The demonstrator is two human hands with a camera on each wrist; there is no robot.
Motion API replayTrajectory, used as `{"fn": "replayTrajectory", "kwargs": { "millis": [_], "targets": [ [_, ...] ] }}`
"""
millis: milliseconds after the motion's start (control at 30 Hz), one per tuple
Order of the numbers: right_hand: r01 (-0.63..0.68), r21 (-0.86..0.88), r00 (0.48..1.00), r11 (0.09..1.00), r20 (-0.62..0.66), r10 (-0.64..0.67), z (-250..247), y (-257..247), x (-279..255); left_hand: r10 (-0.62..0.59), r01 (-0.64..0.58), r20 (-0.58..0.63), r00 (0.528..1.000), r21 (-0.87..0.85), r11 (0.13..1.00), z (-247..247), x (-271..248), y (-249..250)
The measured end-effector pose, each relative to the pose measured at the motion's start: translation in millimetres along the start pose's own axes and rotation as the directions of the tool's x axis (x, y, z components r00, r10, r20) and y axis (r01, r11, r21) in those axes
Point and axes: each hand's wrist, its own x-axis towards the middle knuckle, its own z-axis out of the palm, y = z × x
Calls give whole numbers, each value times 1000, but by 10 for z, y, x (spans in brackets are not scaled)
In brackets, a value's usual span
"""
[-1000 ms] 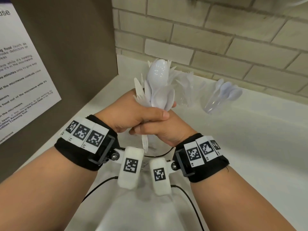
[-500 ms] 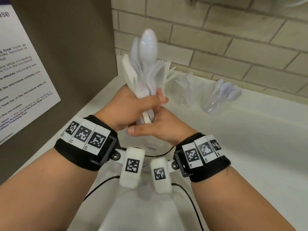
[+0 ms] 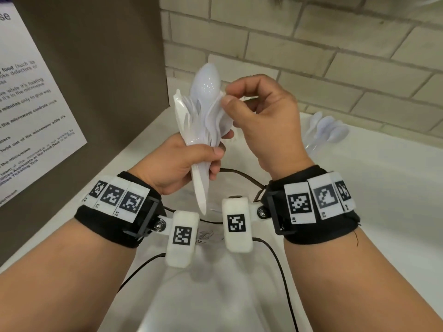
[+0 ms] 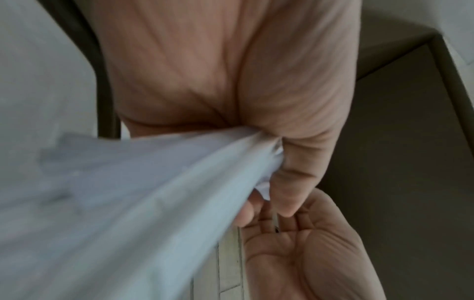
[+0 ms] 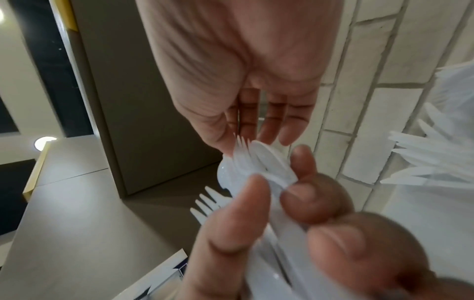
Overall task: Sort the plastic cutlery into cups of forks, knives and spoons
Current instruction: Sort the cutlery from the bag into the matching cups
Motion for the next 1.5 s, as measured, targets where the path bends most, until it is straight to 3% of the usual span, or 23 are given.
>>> {"fn": "replayTrajectory", "kwargs": {
  "millis": [133,233,467,633,833,1000,1167,1333,1500],
  "targets": [
    [-126,-26,990,992,57,127,-16,15,16,-42,44,71,997,-20,999,-25,-28,-47],
    [-179,-59,979,982,87,184,7,0,23,-56,57,46,997,-23,998,-5,-17,-77],
    [-133,-158,986,978,83,147,-28,16,32,-36,36,16,999,-32,999,7,-23,-51],
    [-125,-140,985,982,101,140,-17,2,24,-67,69,-79,995,29,997,17,4,-65],
    [-176,-120,984,977,4,178,-4,-14,28,-52,55,-43,998,69,996,40,-7,-81],
    [-229,-222,965,948,77,251,-63,-52,76,-84,84,-26,996,-9,996,17,-26,-90],
    [-151,-431,956,889,166,243,-79,-56,60,-84,84,-35,996,-13,996,34,-10,-73],
    [-160,-346,958,924,171,230,-47,-9,32,-76,76,-54,996,8,997,22,2,-75],
    [-173,-185,981,967,59,187,-53,25,48,-48,56,-86,995,92,994,13,-9,-153]
  ]
}}
